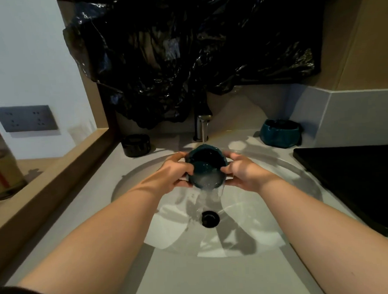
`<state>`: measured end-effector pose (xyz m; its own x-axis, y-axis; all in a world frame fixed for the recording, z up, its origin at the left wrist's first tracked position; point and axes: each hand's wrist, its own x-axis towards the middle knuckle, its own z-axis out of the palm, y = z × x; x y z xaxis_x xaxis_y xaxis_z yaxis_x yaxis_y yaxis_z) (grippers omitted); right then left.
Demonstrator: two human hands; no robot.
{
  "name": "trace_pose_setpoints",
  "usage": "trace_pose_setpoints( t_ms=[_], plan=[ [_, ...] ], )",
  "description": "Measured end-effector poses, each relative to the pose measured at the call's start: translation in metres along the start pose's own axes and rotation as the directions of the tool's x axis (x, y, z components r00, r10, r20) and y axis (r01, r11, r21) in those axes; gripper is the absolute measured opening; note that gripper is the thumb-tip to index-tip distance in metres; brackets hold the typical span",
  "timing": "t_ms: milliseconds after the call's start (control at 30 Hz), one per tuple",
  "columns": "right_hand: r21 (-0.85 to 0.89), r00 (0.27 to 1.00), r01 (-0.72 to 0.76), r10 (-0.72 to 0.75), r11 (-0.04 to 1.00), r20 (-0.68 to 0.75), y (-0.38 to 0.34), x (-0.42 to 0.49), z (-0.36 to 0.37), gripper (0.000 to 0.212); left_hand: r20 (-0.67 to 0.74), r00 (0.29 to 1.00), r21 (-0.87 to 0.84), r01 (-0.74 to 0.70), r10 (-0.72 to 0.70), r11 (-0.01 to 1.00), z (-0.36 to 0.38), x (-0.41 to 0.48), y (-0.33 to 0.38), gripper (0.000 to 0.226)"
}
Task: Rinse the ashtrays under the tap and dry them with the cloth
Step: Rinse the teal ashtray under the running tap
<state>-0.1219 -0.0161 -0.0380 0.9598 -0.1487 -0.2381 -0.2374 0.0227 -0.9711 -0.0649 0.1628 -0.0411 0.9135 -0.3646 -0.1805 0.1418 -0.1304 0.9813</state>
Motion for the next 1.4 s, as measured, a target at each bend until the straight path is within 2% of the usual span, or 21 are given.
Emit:
trace_pose_setpoints(
  t_ms=[67,200,367,500,567,700,767,833,900,1000,1067,1200,1333,1400],
  plan=[
    [-0.067,1.0,0.021,-0.021,0.998,-0.002,0.0,0.0,-0.001,0.057,-0.007,0.999,0.039,-0.05,0.05,0.998,0.003,0.001,0.0,0.062],
    [-0.263,0.989,0.101,-0.127,0.959,-0.081,-0.003,0.002,0.011,0.055,0.003,0.994,0.046,-0.112,0.112,0.993,0.005,0.006,-0.003,0.062],
    [-0.335,0.969,0.203,-0.237,0.92,-0.063,-0.013,0.013,0.017,0.049,0.057,0.998,-0.029,0.015,-0.013,0.999,-0.005,0.013,-0.003,0.065],
    [-0.486,0.955,0.26,-0.297,0.835,0.002,-0.012,0.019,0.02,0.045,0.18,0.979,-0.014,0.105,-0.1,0.994,-0.012,0.009,-0.002,0.046],
    [-0.533,0.951,0.268,-0.31,0.803,0.011,-0.009,0.021,0.018,0.044,0.199,0.974,0.009,0.113,-0.113,0.994,-0.01,0.006,-0.001,0.033],
    [-0.465,0.943,0.245,-0.321,0.851,-0.09,-0.01,0.023,0.01,0.046,0.147,0.986,-0.069,0.084,-0.073,0.994,-0.002,0.009,-0.001,0.035],
    [-0.357,0.972,0.165,-0.213,0.919,-0.098,-0.008,0.022,0.003,0.043,0.131,0.99,-0.148,0.077,-0.058,0.986,0.002,0.01,-0.001,0.039],
    [-0.245,0.998,0.051,-0.057,0.968,-0.016,-0.005,0.019,0.0,0.045,0.159,0.986,-0.199,0.083,-0.051,0.976,0.003,0.011,-0.001,0.043],
    [-0.276,0.999,0.038,-0.04,0.961,0.001,-0.006,0.016,-0.001,0.044,0.205,0.976,-0.23,0.115,-0.067,0.966,0.002,0.01,0.0,0.04],
    [-0.378,0.991,0.086,-0.118,0.922,-0.061,-0.014,0.012,0.001,0.035,0.252,0.963,-0.229,0.155,-0.095,0.961,0.0,0.009,0.002,0.034],
    [-0.474,0.984,0.099,-0.158,0.875,-0.085,-0.017,0.01,0.0,0.029,0.214,0.974,-0.113,0.101,-0.075,0.988,-0.002,0.012,0.001,0.039],
    [-0.715,0.964,0.141,-0.258,0.685,-0.057,-0.015,0.008,0.002,0.021,0.114,0.993,0.146,-0.002,-0.015,0.989,-0.005,0.014,-0.003,0.062],
    [-0.821,0.943,0.215,-0.331,0.528,0.035,-0.013,0.01,0.007,0.025,0.139,0.99,0.22,-0.004,-0.027,0.975,-0.006,0.013,-0.005,0.057],
    [-0.777,0.94,0.236,-0.34,0.583,0.031,-0.012,0.013,0.007,0.032,0.1,0.994,0.17,0.025,-0.042,0.985,-0.008,0.013,-0.004,0.054]
  ],
)
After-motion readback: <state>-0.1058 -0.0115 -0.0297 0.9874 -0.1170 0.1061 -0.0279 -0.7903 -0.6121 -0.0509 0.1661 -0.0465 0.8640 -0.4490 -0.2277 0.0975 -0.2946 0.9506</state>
